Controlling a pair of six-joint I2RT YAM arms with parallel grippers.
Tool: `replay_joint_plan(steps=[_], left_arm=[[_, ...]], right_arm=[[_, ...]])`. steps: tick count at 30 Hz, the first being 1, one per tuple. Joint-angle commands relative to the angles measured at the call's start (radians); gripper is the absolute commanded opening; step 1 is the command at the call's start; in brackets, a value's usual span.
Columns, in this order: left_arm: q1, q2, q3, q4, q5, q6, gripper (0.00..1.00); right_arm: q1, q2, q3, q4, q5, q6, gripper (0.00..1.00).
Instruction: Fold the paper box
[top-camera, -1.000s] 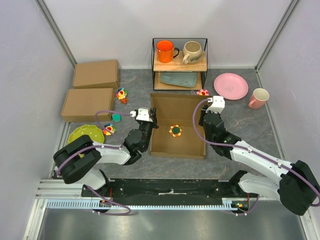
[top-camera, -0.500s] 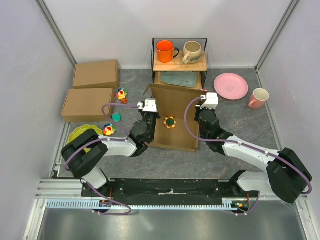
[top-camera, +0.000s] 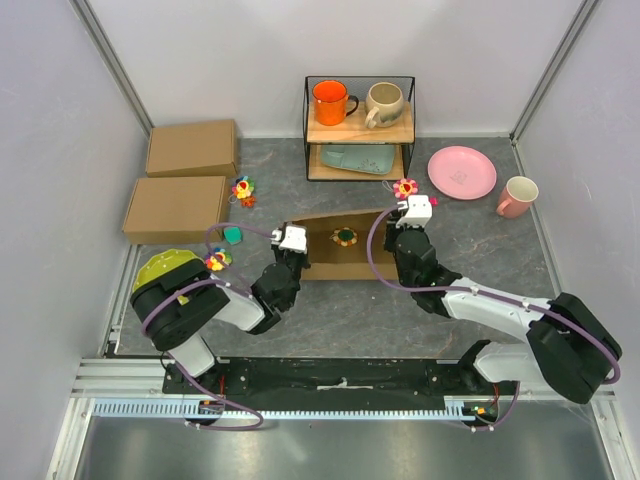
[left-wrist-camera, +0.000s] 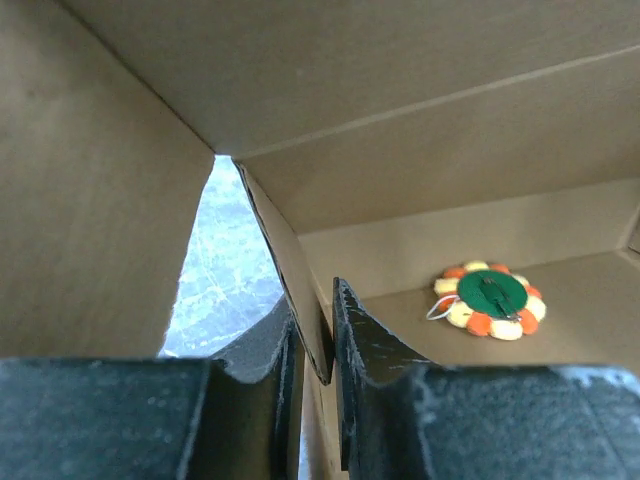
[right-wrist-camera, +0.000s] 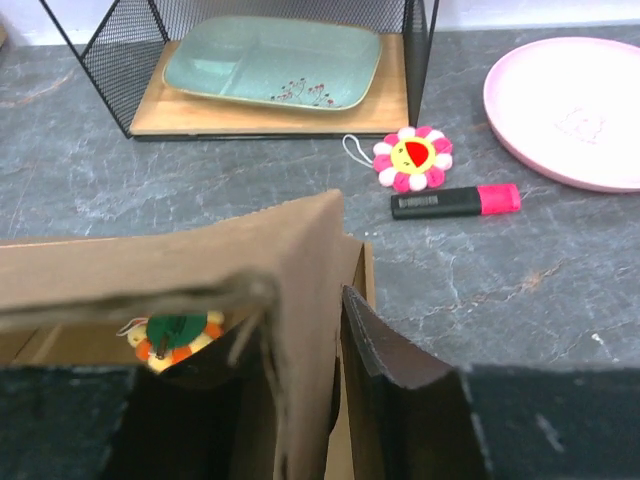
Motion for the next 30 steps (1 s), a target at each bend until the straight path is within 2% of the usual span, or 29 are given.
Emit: replay_joint_plan(steps=[1,6,12,21,30], left_arm=[[-0.021,-0.005,-0.039,0.311,0.062,-0.091,0.22],[-0.021,-0.074,-0.054,0.309,0.103,-0.075,0.24],[-0.021,-0.163,-0.096,0.292,0.137,-0.034,0.27],[-0.022,-0.259,-0.137,0.136,0.123,-0.037,0.31],[-0.024,-0.292,-0.169,0.088,0.113,-0.055,0.31]], right_arm=[[0.035,-0.036,-0.035,0.044,-0.077,0.057,0.35],[0.063,-0.112,-0.051,-0.016,-0.080,0.052,0.48],[0.080,-0.238,-0.038,-0.198,-0.051,0.072,0.60],[0.092,-0.509,-0.055,-0.399,-0.051,0.095,0.68],[0.093,-0.723,-0.040,-0.464,-0.123,0.083,0.72]])
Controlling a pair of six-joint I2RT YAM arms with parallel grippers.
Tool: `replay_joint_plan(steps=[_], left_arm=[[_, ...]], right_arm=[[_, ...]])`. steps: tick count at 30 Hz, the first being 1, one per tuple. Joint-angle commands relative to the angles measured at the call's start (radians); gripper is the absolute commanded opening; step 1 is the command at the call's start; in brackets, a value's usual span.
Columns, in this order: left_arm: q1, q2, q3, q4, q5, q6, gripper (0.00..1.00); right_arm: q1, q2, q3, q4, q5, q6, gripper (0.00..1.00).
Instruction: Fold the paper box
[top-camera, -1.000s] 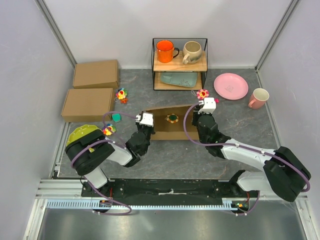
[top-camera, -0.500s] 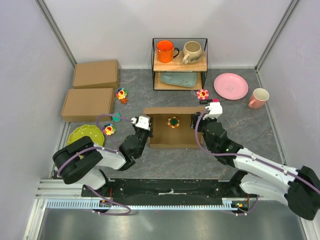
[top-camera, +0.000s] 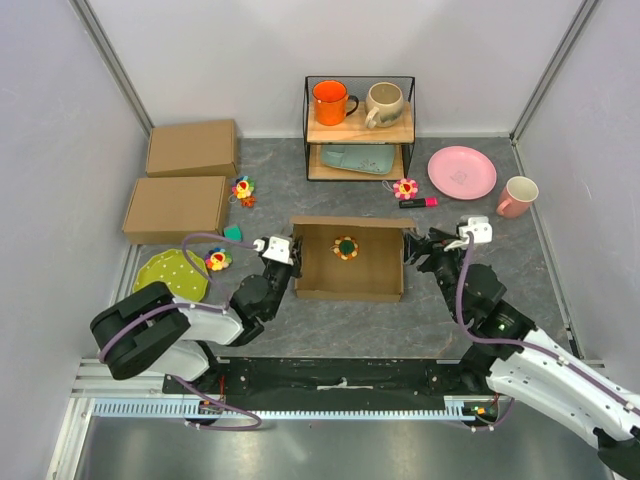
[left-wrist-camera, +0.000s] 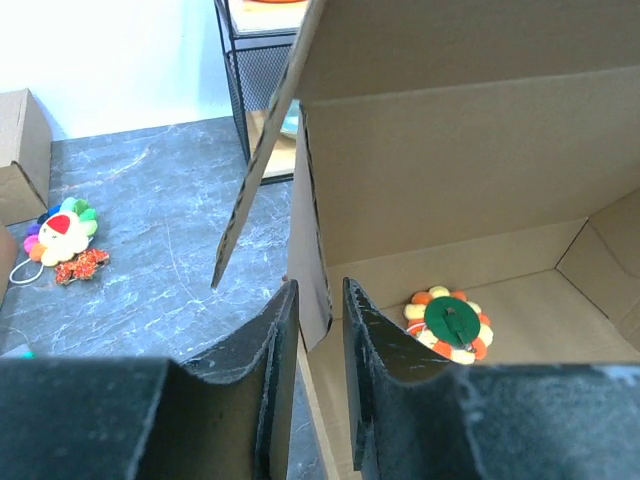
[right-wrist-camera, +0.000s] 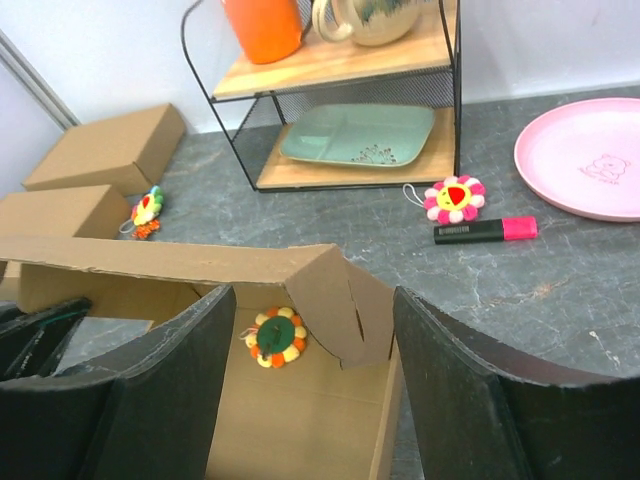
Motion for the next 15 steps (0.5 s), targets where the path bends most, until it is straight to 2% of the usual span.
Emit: replay_joint_plan(steps=[1,6,8,10,12,15], left_arm=[[-0.009,-0.055,-0.030,0.101,-0.018,-0.022,0.31],[-0.012,-0.255,-0.088,-0.080,-0.046,-0.028,0.32],[-0.015,-0.335,-0.110,-0.217,-0.058,-0.059,0.32],[-0.020,-0.479,-0.134,-0.327,-0.066,-0.112,0.32],[-0.026,-0.620,-0.139,-0.505,-0.087,-0.149,0.32],[-0.031,-0.742,-0.116,-0.744,-0.104,-0.220,0.31]], right_arm=[[0.006,-0.066,0.034,-0.028,-0.059,-0.006,0.72],[0.006,-0.072,0.097,-0.011,-0.085,-0.024,0.73],[0.006,-0.055,0.135,0.000,-0.092,-0.029,0.73],[0.005,-0.018,0.172,0.012,-0.096,-0.037,0.73],[0.006,0.035,0.191,0.026,-0.100,-0.043,0.73],[0.005,0.136,0.227,0.023,-0.128,-0.034,0.72]])
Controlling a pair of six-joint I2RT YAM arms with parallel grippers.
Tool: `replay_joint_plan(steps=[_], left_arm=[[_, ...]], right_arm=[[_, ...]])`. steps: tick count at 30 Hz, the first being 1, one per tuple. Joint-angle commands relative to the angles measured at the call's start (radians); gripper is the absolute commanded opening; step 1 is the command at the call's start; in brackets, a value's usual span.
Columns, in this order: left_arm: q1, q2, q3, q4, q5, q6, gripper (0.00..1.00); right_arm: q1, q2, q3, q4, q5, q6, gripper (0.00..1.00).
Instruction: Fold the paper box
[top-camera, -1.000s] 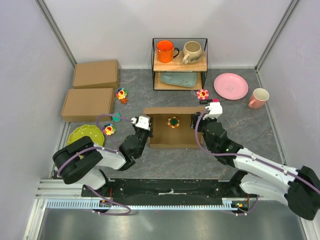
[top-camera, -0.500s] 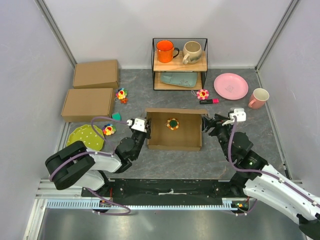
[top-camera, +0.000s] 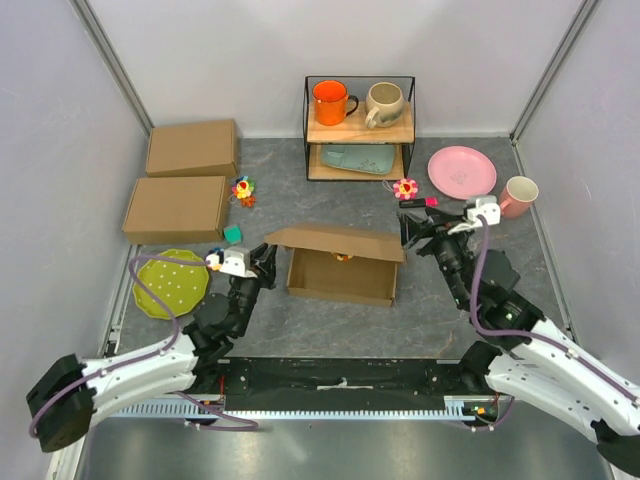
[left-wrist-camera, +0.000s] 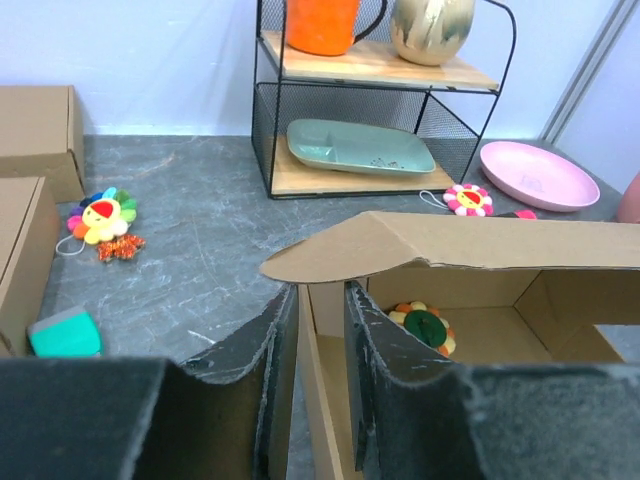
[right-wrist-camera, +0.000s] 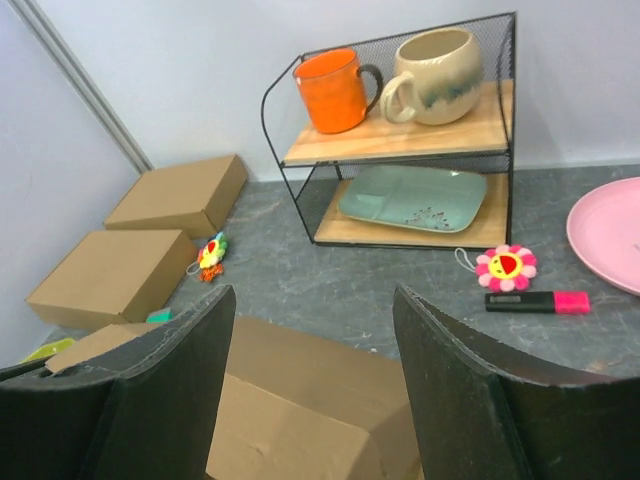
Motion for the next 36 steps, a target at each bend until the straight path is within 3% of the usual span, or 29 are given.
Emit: replay_joint_plan(steps=[1,2,7,11,14,17,20,21,25,29,36], left_arm=[[-0.011,-0.195,0.025,-0.407,-0.057,-0.156,0.31],[-0.012,-0.222,0.048,-0.529,-0.059,-0.179,0.31],[-0.012,-0.315,0.128,-0.829,-0.163,-0.340,0.30],[-0.012,-0.303,0.200,-0.871,-0.281,-0.396,0.30],[-0.011,-0.244,0.232,-0.790,-0.287,-0.390,0.30],[-0.006,-0.173,0.267,-0.710,-0.205,-0.367,0.32],[0.001,-0.067,0.310,-0.682,-0.104,-0.357,0.47],[0.006,-0.015,0.324,-0.691,-0.085,-0.368,0.60],[0.093,0.076,0.369,-0.776,0.085,-0.446,0.77],[0.188,0.157,0.346,-0.808,0.289,-0.552,0.76],[0.207,0.303,0.312,-0.848,0.384,-0.620,0.66]], right_arm=[[0.005,0.136,0.073,0.024,-0.056,0.003,0.71],[0.005,0.159,0.076,0.024,-0.066,0.008,0.70],[0.006,0.274,0.036,0.021,-0.151,0.048,0.68],[0.006,0.306,-0.005,-0.046,-0.199,0.082,0.66],[0.006,0.289,-0.061,-0.088,-0.231,0.105,0.65],[0.005,0.263,-0.099,-0.155,-0.237,0.123,0.65],[0.005,0.237,-0.099,-0.244,-0.180,0.155,0.67],[0.006,0.220,-0.102,-0.263,-0.155,0.178,0.68],[0.006,0.142,-0.128,-0.318,-0.144,0.311,0.77],[0.005,0.180,-0.157,-0.336,-0.202,0.365,0.77],[0.005,0.239,-0.298,-0.281,-0.242,0.451,0.75]])
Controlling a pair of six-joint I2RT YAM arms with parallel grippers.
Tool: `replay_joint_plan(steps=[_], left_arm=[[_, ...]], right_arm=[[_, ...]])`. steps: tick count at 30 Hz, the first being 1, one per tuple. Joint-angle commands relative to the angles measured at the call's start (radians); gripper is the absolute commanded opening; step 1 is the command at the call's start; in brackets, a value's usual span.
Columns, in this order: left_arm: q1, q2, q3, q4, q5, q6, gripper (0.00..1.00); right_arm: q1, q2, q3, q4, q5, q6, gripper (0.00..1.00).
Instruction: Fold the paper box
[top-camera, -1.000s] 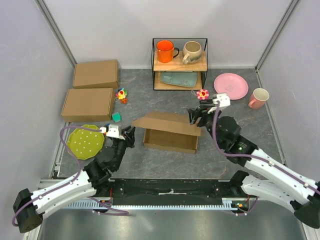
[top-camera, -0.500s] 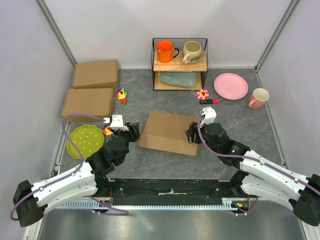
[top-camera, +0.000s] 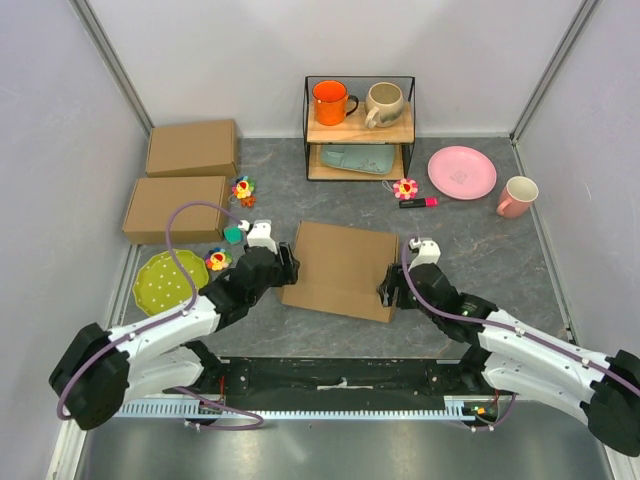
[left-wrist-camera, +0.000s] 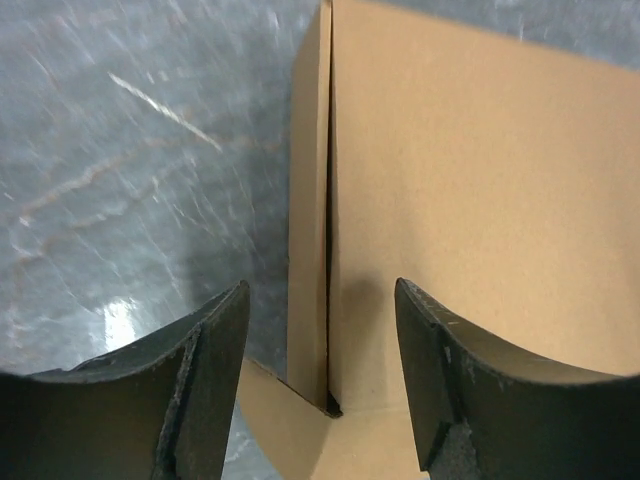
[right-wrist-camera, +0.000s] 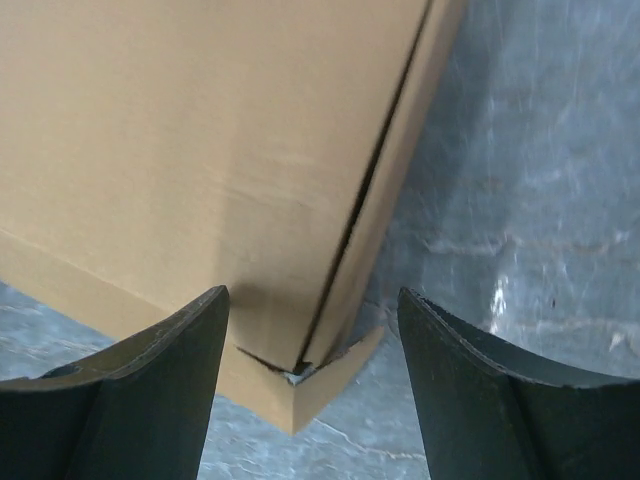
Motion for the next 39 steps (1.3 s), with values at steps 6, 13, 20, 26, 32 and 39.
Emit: replay_joint_plan(steps=[6,13,20,26,32,39], left_arm=[[0.004,0.084,-0.073,0.050,0.174,-0.133,0.65],[0.010,0.186,-0.112,0.172,0.256,-0.140,0.55],[0.012,0.271,-0.147,0.328,0.360,-0.243,0.24],[0.012,0.291,-0.155,0.394,0.420,-0.309,0.09],[0.010,0.079,-0.210,0.232,0.327,-0.357,0.30],[0.024,-0.154,-0.170,0.097,0.079,-0.285,0.72]], right_arm=[[0.004,-0.001,-0.115,0.051,-0.040,0.117,0.75],[-0.005,0.042,-0.140,0.092,-0.017,0.150,0.70],[-0.009,0.022,-0.133,0.080,0.011,0.193,0.68],[-0.048,0.037,-0.133,0.060,0.032,0.189,0.56],[-0.061,-0.006,-0.081,0.000,0.080,0.180,0.77],[-0.090,0.002,0.069,-0.070,0.196,0.057,0.80]])
